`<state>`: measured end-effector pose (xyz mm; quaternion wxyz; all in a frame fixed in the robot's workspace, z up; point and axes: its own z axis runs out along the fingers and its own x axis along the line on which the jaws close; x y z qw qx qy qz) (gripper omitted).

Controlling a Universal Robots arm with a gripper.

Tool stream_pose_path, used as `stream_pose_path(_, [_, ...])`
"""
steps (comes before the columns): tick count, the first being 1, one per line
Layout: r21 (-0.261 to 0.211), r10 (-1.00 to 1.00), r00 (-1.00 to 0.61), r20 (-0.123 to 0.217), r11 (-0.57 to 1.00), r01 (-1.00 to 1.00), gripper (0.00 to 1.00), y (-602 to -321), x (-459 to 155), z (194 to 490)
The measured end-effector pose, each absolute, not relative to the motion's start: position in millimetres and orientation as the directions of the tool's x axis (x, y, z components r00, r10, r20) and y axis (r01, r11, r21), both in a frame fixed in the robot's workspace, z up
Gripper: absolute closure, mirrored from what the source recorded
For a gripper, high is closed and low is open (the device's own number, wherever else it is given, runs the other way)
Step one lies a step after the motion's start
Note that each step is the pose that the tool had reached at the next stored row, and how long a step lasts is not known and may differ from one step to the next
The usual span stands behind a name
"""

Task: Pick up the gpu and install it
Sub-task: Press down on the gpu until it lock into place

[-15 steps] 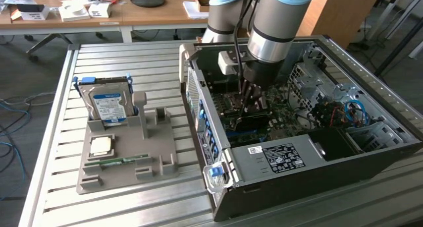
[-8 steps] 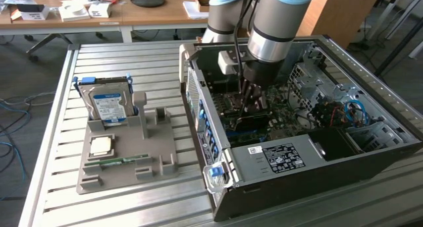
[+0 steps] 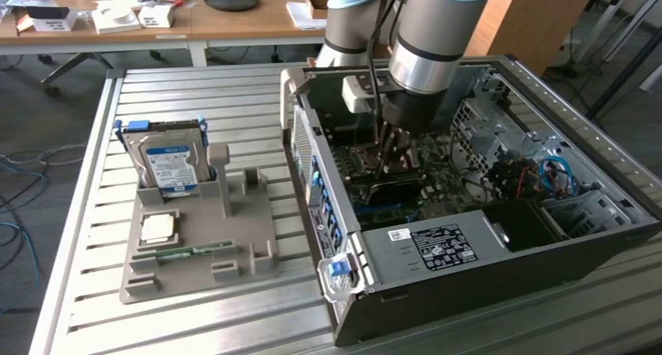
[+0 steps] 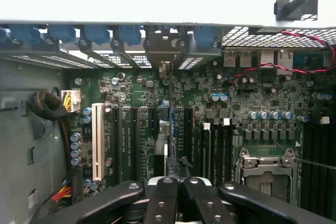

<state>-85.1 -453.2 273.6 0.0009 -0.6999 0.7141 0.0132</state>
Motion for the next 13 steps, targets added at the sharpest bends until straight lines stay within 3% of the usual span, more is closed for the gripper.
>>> stream_pose_path(13, [0.018,-0.999,-0.020,-0.028,0.020,-1.000,0.89,-459.7,-85.1,270.8])
